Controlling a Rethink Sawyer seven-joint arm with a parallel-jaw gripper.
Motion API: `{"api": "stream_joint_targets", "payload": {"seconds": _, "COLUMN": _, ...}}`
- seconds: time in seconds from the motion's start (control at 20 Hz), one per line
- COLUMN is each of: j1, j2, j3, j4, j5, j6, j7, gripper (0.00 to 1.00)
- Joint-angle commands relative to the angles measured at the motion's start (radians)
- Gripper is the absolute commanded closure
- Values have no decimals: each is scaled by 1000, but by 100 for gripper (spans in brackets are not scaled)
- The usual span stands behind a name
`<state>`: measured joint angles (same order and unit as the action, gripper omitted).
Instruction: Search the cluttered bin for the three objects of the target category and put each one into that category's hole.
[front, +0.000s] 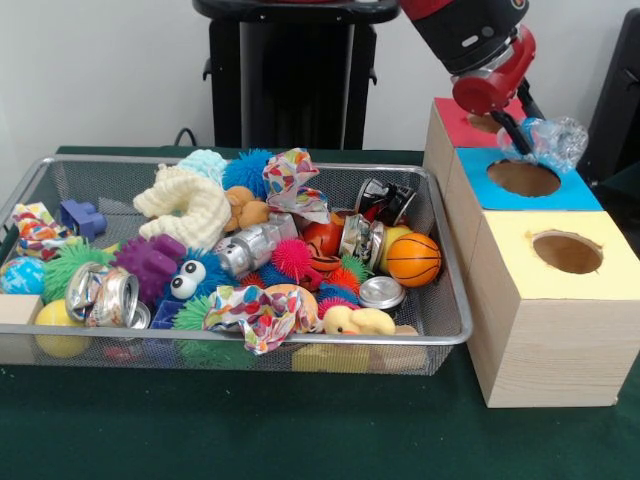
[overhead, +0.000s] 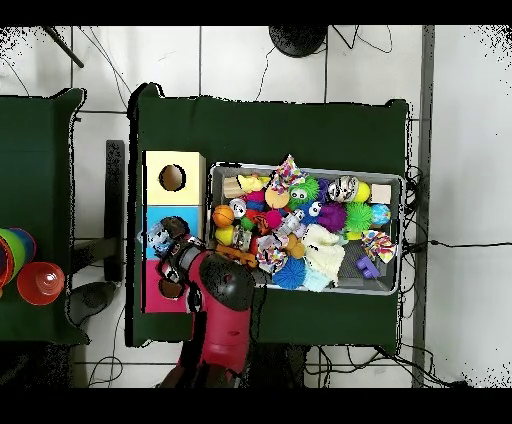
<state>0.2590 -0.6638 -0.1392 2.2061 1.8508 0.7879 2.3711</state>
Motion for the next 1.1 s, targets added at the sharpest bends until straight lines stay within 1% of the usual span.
{"api": "stream_joint_targets", "payload": {"seconds": 0.05, "j1": 13, "j2": -9, "j3": 57, "j4": 2, "j5": 86, "j6": 55, "j7": -136, "gripper": 100}}
{"api": "stream_joint_targets", "payload": {"seconds": 0.1, "j1": 13, "j2": -24, "j3": 58, "j4": -7, "j5": 72, "j6": 51, "j7": -101, "gripper": 100}}
{"api": "stream_joint_targets", "payload": {"seconds": 0.2, "j1": 18, "j2": -39, "j3": 61, "j4": -23, "j5": 70, "j6": 41, "j7": -62, "gripper": 100}}
{"api": "stream_joint_targets", "payload": {"seconds": 0.35, "j1": 25, "j2": -57, "j3": 66, "j4": -49, "j5": 78, "j6": 29, "j7": -20, "gripper": 100}}
{"api": "stream_joint_targets", "payload": {"seconds": 0.4, "j1": 22, "j2": -68, "j3": 68, "j4": -57, "j5": 66, "j6": 26, "j7": 6, "gripper": 100}}
{"api": "stream_joint_targets", "payload": {"seconds": 0.5, "j1": 3, "j2": -85, "j3": 68, "j4": -70, "j5": 9, "j6": 18, "j7": 57, "gripper": 100}}
{"api": "stream_joint_targets", "payload": {"seconds": 0.6, "j1": -17, "j2": -90, "j3": 75, "j4": -82, "j5": -15, "j6": 26, "j7": 75, "gripper": 100}}
{"api": "stream_joint_targets", "payload": {"seconds": 0.7, "j1": -44, "j2": -83, "j3": 78, "j4": -95, "j5": -53, "j6": 29, "j7": 73, "gripper": 100}}
{"api": "stream_joint_targets", "payload": {"seconds": 0.9, "j1": -114, "j2": -72, "j3": 66, "j4": -125, "j5": -184, "j6": 19, "j7": 79, "gripper": 100}}
{"api": "stream_joint_targets", "payload": {"seconds": 0.95, "j1": -129, "j2": -68, "j3": 69, "j4": -125, "j5": -187, "j6": 28, "j7": 61, "gripper": 100}}
{"api": "stream_joint_targets", "payload": {"seconds": 1.1, "j1": -155, "j2": -37, "j3": 93, "j4": -115, "j5": -115, "j6": 50, "j7": -51, "gripper": 100}}
